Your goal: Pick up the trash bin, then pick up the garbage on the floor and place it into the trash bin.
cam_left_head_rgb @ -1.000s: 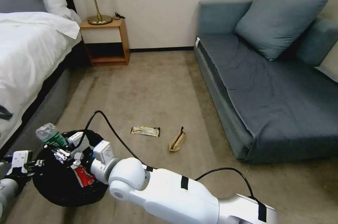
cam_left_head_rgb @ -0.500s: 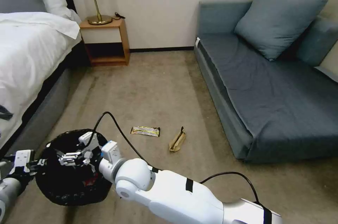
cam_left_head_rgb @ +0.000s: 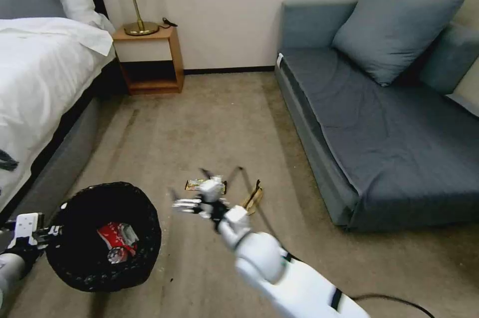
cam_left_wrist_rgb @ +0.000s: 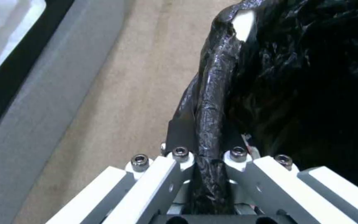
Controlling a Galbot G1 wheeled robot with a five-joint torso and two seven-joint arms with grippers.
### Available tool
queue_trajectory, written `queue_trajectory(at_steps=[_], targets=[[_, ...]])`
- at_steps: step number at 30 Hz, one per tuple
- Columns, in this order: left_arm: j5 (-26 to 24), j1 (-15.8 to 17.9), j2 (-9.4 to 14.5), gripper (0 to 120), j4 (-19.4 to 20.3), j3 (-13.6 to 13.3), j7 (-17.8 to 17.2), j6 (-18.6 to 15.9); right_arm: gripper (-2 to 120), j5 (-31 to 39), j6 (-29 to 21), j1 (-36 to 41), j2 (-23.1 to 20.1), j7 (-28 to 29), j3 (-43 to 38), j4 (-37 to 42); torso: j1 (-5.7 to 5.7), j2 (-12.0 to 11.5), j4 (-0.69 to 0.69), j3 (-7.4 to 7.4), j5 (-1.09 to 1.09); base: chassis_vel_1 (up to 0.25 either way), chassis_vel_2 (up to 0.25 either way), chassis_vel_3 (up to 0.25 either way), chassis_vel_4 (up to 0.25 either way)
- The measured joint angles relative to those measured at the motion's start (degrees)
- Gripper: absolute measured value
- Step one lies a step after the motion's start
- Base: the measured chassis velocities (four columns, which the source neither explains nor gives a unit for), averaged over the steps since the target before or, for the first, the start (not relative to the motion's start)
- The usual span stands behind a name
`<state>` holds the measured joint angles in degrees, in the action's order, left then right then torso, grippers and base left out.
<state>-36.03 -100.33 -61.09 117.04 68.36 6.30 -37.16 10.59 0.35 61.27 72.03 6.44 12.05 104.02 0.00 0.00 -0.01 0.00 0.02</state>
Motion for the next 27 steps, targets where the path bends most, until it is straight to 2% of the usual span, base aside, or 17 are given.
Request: queue_trajectory(at_steps=[5, 8, 17, 27], targets=[[0.0, -0.34, -0.95, 3, 0.4, 0.22, 0.0, 0.0, 100, -3.25, 4.32, 6.01, -1.01, -1.96, -4.8, 1.12, 0.0, 0.0, 0.01, 0.0, -0.01, 0.0, 0.0, 0.0, 0.0], [0.94, -0.4, -1.16, 3, 0.5, 0.41, 0.0, -0.11, 100, -2.63, 6.25, 8.84, -0.67, -2.98, -6.53, 0.8, 0.0, 0.0, 0.01, 0.0, -0.01, 0.0, 0.0, 0.0, 0.0], [1.15, -0.74, -0.91, 3, 0.82, 1.0, 0.05, -0.25, 100, -2.31, 7.29, 10.88, -0.56, -3.81, -7.19, -0.25, -0.01, 0.0, 0.02, -0.01, -0.01, -0.02, 0.019, 0.024, -0.023], [0.93, -0.45, -0.64, 3, 0.85, 0.81, 0.11, -0.25, 100, -3.24, 6.75, 10.9, -1.61, -3.91, -6.47, -0.79, 0.0, 0.0, 0.01, 0.0, -0.01, -0.186, 0.187, 0.187, -0.192]])
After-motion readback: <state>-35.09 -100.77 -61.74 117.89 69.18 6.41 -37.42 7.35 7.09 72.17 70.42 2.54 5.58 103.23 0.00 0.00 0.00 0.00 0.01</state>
